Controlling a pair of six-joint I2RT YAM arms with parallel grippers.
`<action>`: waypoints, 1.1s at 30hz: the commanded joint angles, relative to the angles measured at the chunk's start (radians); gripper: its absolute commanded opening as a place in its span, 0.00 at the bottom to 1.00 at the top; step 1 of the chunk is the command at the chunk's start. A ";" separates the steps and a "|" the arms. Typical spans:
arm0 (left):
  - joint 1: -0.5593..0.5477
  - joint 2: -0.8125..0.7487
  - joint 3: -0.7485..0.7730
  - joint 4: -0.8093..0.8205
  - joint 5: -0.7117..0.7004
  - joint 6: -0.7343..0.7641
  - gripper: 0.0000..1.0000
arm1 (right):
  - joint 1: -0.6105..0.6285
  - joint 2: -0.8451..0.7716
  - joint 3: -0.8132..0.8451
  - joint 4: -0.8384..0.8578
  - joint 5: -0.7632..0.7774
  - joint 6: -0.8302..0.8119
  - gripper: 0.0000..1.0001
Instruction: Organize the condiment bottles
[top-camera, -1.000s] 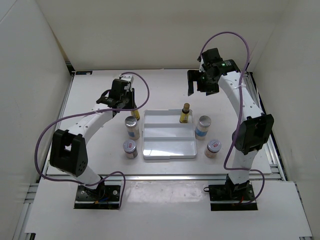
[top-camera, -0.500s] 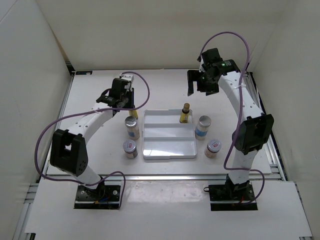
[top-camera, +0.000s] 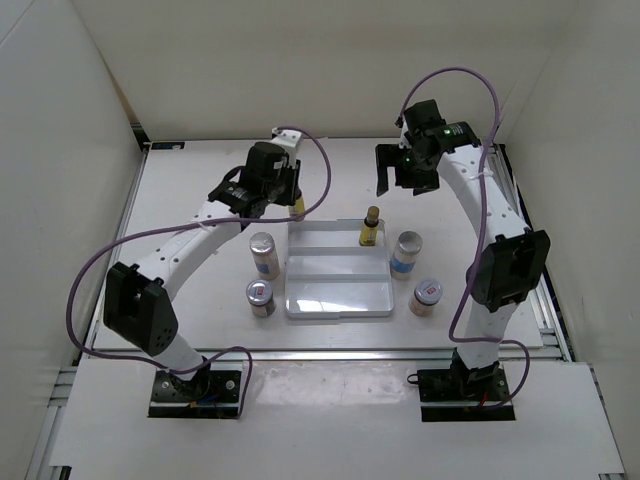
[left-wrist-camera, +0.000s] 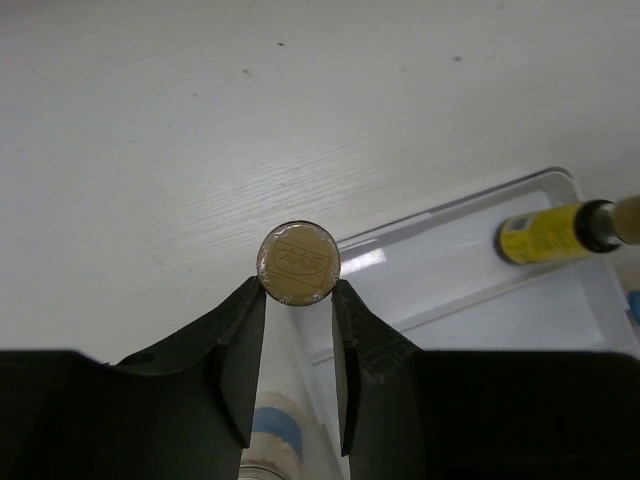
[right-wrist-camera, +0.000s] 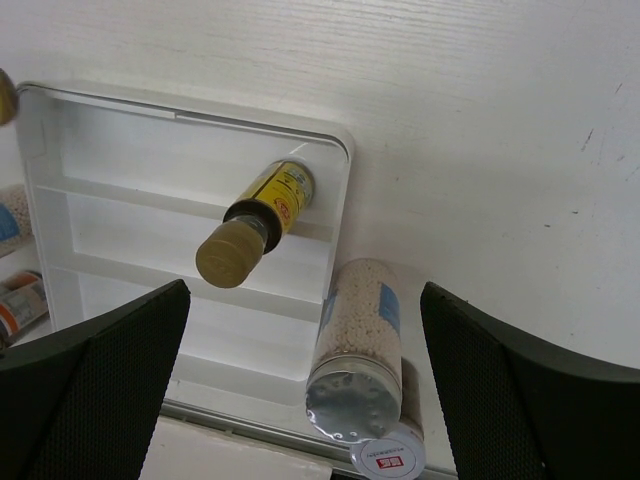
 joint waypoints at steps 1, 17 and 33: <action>-0.047 -0.051 0.023 0.044 0.058 -0.031 0.11 | -0.006 -0.065 -0.018 -0.005 0.009 0.005 1.00; -0.056 -0.060 -0.152 0.128 0.179 -0.094 0.11 | -0.006 -0.134 -0.084 -0.005 0.029 0.035 1.00; -0.056 -0.182 -0.142 0.103 0.075 0.022 1.00 | -0.006 -0.192 -0.162 0.004 0.061 0.073 1.00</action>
